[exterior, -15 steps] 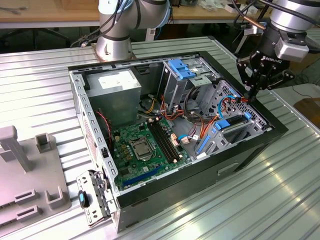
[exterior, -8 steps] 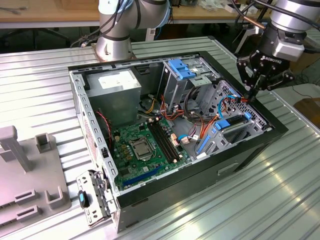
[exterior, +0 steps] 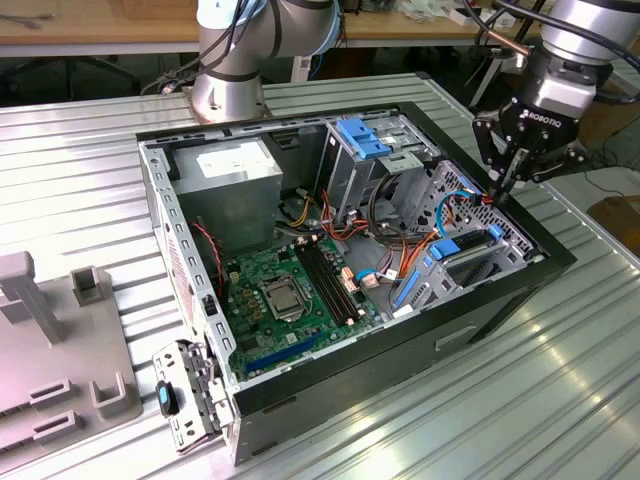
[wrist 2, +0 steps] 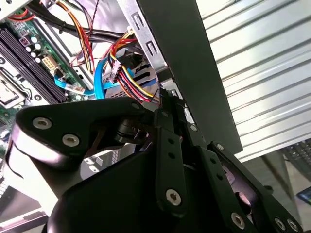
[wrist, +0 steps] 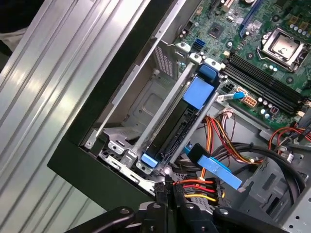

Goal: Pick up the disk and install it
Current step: 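Insert the first disk wire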

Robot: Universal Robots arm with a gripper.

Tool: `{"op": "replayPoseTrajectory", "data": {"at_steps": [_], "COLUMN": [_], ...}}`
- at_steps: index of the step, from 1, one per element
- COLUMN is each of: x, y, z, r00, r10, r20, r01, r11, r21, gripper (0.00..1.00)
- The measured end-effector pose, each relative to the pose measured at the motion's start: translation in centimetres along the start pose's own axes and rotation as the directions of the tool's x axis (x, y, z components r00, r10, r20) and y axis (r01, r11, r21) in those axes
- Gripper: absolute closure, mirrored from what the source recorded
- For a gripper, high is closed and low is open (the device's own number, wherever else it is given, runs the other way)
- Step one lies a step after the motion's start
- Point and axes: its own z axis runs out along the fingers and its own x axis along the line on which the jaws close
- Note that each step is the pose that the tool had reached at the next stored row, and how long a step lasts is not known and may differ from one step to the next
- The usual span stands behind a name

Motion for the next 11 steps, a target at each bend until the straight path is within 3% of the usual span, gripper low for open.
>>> {"op": "replayPoseTrajectory", "data": {"at_steps": [7,11], "x": [0.0,-0.01], "y": [-0.04,-0.06], "z": [0.02,0.05], "r00": [0.9953,0.9877], "r10": [0.096,0.156], "r20": [0.0018,0.0024], "r01": [-0.096,-0.156], "r11": [0.9953,0.9876], "r21": [-0.011,-0.0179], "gripper": [0.84,0.84]}}
